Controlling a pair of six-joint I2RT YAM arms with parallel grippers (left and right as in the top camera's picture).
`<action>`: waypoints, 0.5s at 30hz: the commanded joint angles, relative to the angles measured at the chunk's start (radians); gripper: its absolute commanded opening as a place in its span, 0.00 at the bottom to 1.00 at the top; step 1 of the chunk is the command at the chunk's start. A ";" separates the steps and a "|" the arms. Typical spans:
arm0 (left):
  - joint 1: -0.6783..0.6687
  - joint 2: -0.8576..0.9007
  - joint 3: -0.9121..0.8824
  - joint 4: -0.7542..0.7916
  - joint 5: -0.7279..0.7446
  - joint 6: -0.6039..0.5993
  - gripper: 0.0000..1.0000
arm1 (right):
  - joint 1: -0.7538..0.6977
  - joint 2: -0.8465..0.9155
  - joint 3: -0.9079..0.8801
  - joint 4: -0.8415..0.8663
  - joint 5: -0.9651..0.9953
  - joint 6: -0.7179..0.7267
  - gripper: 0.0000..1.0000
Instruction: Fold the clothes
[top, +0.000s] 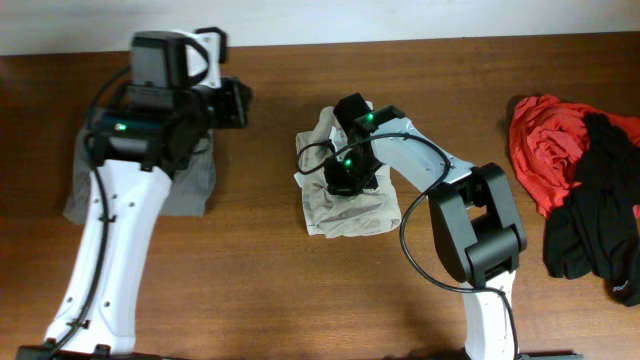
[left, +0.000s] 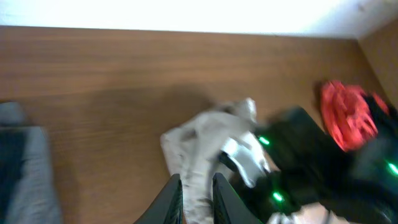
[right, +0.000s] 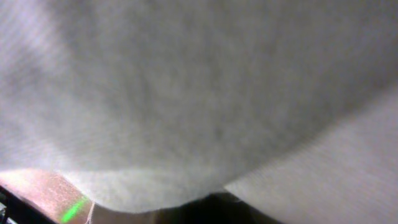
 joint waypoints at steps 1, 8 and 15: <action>-0.075 0.041 0.021 -0.010 0.034 0.107 0.16 | 0.008 0.041 -0.050 -0.014 -0.058 0.006 0.04; -0.134 0.172 0.021 0.011 0.100 0.199 0.15 | 0.008 0.009 -0.047 -0.007 -0.159 -0.096 0.04; -0.133 0.276 0.021 0.066 0.193 0.305 0.15 | 0.008 0.009 -0.047 -0.004 -0.261 -0.165 0.04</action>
